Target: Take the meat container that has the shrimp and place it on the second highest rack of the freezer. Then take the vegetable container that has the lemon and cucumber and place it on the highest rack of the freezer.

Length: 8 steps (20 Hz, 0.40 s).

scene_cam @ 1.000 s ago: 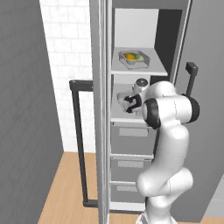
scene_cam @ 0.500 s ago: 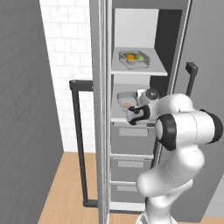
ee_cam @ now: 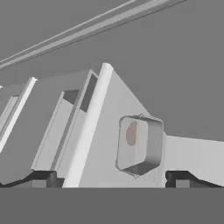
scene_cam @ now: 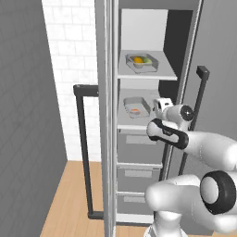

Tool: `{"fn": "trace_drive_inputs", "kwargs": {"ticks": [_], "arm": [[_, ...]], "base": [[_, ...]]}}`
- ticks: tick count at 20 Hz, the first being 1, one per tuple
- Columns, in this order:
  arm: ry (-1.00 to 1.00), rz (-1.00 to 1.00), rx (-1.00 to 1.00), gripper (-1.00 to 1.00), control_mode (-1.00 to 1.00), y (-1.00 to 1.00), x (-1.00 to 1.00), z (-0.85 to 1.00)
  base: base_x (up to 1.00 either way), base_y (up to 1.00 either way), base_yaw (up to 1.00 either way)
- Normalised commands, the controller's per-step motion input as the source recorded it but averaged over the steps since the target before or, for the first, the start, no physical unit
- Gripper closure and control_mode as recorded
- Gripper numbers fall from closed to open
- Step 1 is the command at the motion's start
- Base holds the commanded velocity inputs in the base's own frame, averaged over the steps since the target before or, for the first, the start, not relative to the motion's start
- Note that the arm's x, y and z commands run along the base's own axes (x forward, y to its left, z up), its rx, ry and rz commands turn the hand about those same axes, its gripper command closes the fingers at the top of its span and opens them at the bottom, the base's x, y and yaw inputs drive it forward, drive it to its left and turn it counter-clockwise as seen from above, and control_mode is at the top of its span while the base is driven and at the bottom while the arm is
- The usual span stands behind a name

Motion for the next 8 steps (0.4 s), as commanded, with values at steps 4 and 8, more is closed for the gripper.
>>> {"fn": "trace_drive_inputs", "kwargs": {"ticks": [4, 8], "arm": [[0.00, 0.08, 0.00, -1.00, -1.00, 0.01, -0.19, 0.54], [0.00, 0.07, -0.05, -1.00, -1.00, 0.16, -0.02, 0.58]], "base": [[0.00, 0.00, 0.00], [0.00, 0.00, 0.00]]}}
